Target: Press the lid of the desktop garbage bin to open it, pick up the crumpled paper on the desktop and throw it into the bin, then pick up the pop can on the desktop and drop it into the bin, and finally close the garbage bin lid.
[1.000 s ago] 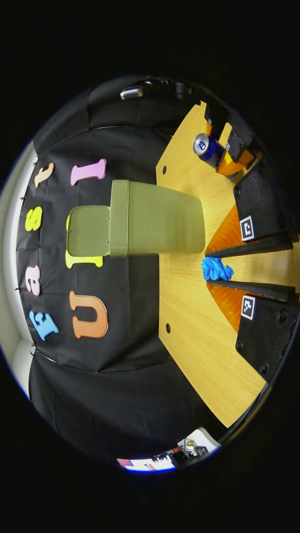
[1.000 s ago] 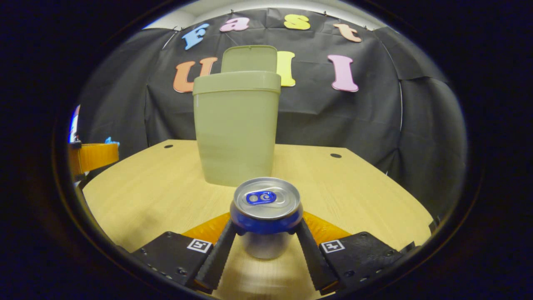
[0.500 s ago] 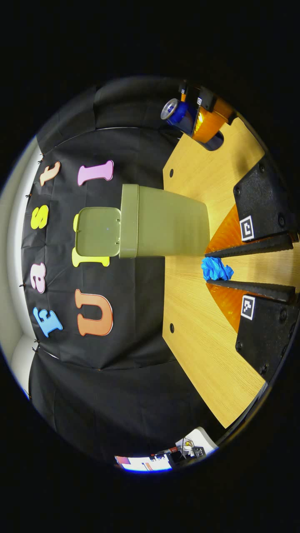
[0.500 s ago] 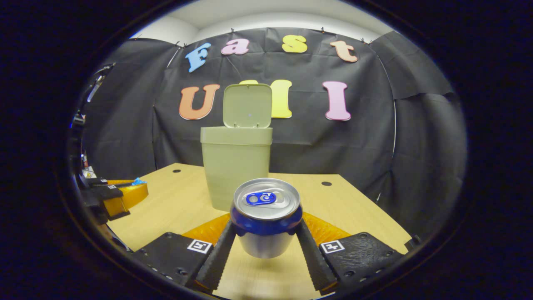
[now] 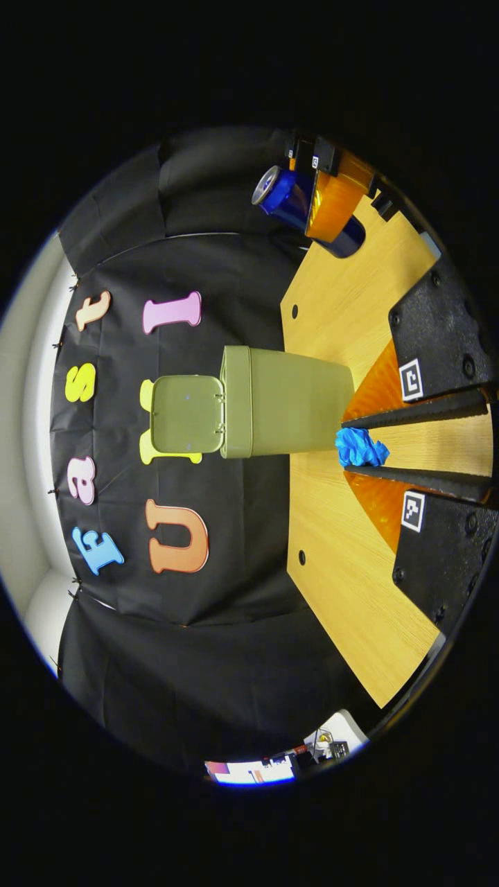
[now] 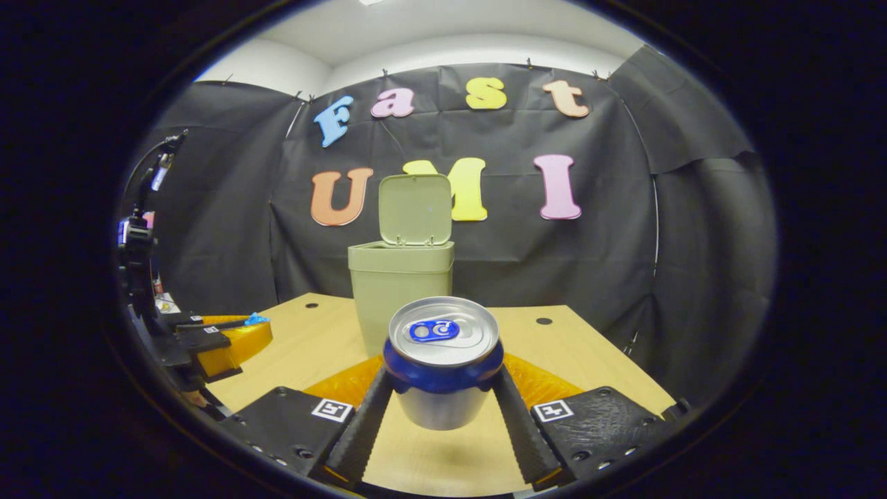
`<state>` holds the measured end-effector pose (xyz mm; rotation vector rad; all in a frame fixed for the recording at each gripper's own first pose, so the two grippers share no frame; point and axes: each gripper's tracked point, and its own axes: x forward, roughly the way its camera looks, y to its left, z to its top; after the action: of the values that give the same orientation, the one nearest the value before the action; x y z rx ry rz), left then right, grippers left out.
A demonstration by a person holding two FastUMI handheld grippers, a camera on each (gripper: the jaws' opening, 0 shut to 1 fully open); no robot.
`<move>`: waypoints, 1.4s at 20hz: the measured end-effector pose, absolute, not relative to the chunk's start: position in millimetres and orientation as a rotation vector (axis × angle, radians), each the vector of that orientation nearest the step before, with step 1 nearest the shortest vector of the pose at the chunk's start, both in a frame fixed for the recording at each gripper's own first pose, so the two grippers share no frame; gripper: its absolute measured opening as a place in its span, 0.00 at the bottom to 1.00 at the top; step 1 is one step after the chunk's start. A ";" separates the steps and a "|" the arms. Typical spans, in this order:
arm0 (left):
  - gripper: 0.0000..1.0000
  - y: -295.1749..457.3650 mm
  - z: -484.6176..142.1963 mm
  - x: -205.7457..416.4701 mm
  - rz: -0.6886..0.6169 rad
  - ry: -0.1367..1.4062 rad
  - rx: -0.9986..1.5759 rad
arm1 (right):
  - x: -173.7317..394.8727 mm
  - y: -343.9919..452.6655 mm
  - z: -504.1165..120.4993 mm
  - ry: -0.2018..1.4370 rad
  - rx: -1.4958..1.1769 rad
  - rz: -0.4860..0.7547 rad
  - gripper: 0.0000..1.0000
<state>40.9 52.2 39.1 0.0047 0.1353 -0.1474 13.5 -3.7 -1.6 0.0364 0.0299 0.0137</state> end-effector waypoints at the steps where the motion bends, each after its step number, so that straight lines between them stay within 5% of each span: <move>1: 0.33 53.6 40.7 38.1 -0.137 0.131 0.001 | 12.8 -6.6 -2.1 0.030 0.032 0.015 0.80; 9: 0.33 66.1 47.3 48.4 -0.121 0.115 -0.026 | 11.5 -9.8 -1.4 0.018 0.008 0.035 0.79; 17: 0.33 66.6 135.1 134.8 -0.179 0.019 -0.137 | 8.4 -4.7 -3.4 0.018 -0.025 0.050 0.78; 28: 0.33 15.7 240.3 237.4 -0.188 -0.089 0.056 | 8.9 -20.0 -3.1 0.021 -0.026 0.029 0.79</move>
<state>237.4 15.7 240.3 0.0560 -0.0890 -0.1877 8.9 -20.0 -3.1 -0.0260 0.0210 0.0288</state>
